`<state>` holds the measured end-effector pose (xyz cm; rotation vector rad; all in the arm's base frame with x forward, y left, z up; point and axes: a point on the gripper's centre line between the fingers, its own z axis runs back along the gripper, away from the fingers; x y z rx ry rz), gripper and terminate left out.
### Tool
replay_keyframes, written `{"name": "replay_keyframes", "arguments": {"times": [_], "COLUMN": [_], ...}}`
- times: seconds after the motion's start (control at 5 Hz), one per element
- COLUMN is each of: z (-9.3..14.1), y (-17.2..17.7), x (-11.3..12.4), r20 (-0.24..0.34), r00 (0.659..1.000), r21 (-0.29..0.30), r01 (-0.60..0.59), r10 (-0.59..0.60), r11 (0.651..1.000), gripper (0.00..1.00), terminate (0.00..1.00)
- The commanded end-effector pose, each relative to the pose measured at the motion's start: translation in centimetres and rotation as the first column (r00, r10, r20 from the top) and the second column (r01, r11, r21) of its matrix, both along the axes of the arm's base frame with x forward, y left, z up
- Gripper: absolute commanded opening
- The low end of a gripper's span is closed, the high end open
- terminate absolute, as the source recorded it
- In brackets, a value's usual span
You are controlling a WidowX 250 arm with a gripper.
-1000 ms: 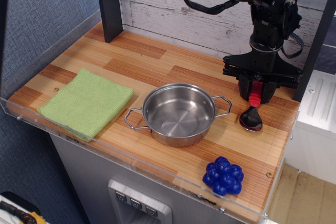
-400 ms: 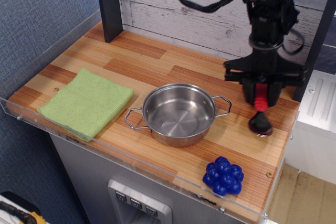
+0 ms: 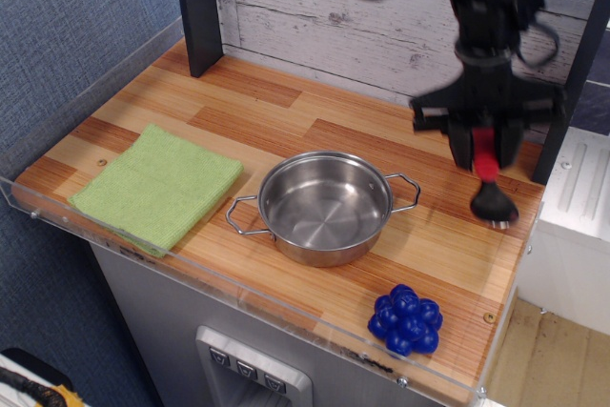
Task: Move the spoon behind the green cloth.
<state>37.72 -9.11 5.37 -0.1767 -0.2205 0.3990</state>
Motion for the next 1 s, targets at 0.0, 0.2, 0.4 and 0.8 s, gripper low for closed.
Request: {"name": "replay_keyframes", "arguments": {"times": [0.0, 0.2, 0.4, 0.8], "z": [5.0, 4.8, 3.7, 2.2], "y": [6.6, 10.3, 13.5, 17.8], "x": [-2.3, -3.4, -3.0, -2.0], "r20": [0.061, 0.027, 0.035, 0.049], "r00": [0.962, 0.915, 0.894, 0.815], "r21": [0.066, 0.034, 0.02, 0.055], "r01": [-0.27, -0.404, -0.447, -0.579], "r10": [0.266, 0.403, 0.446, 0.577], "r11": [0.961, 0.914, 0.894, 0.813], "gripper": [0.0, 0.0, 0.0, 0.0], "terminate": [0.0, 0.0, 0.0, 0.0]}}
